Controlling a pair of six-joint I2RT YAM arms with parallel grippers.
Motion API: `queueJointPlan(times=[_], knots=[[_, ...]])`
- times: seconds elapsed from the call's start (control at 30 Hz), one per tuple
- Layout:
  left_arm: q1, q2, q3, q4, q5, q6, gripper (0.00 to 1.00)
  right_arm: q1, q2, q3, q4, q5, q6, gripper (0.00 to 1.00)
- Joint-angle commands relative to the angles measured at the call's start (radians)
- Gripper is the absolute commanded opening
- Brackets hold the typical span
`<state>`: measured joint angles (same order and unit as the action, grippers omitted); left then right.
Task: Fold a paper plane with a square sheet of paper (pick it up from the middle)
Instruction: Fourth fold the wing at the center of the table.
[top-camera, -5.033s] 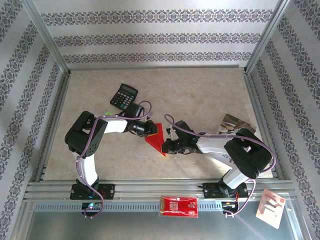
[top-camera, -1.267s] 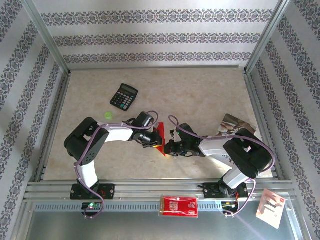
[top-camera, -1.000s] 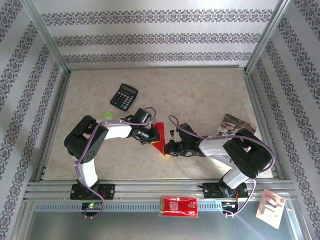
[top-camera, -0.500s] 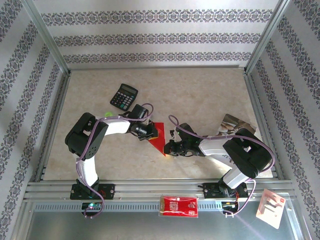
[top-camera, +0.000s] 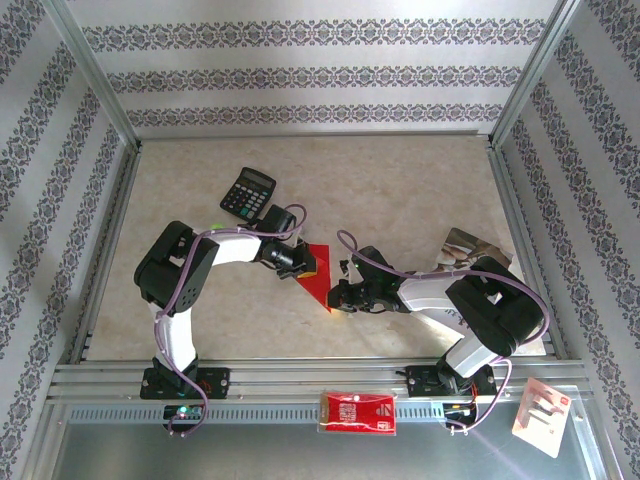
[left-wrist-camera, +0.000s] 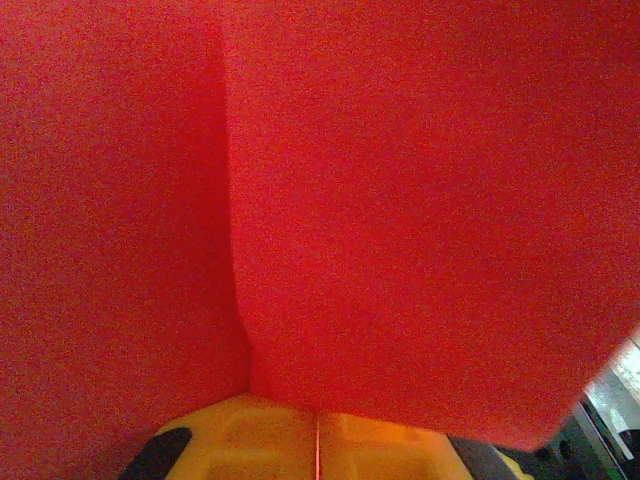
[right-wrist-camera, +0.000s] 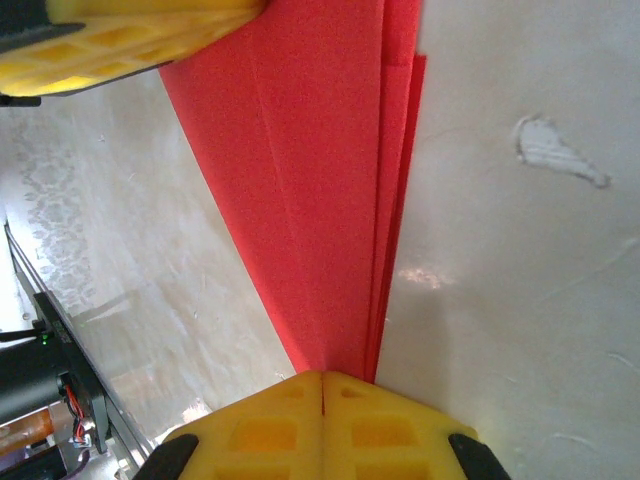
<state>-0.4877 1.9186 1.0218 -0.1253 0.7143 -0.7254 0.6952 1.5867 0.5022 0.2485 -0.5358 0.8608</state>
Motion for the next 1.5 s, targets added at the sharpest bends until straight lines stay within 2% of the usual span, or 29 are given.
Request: queueJointPlan(times=[0.0, 0.8, 1.23, 1.33, 1.47], knots=[[0.063, 0.032, 0.042, 0.024, -0.132, 0.030, 0.09, -0.008, 0.061, -0.042, -0.181, 0.071, -0.031, 0.00], [0.151, 0.141, 0.182, 0.006, -0.120, 0.036, 0.12, -0.016, 0.053, -0.040, -0.201, 0.072, -0.042, 0.00], [0.211, 0.221, 0.311, -0.036, -0.129, 0.044, 0.12, -0.019, 0.031, -0.045, -0.213, 0.070, -0.049, 0.00], [0.224, 0.197, 0.332, -0.045, -0.118, 0.039, 0.14, -0.019, 0.024, -0.035, -0.216, 0.058, -0.066, 0.00], [0.223, 0.065, 0.245, 0.005, -0.116, 0.012, 0.21, -0.019, -0.035, 0.010, -0.242, 0.015, -0.134, 0.00]])
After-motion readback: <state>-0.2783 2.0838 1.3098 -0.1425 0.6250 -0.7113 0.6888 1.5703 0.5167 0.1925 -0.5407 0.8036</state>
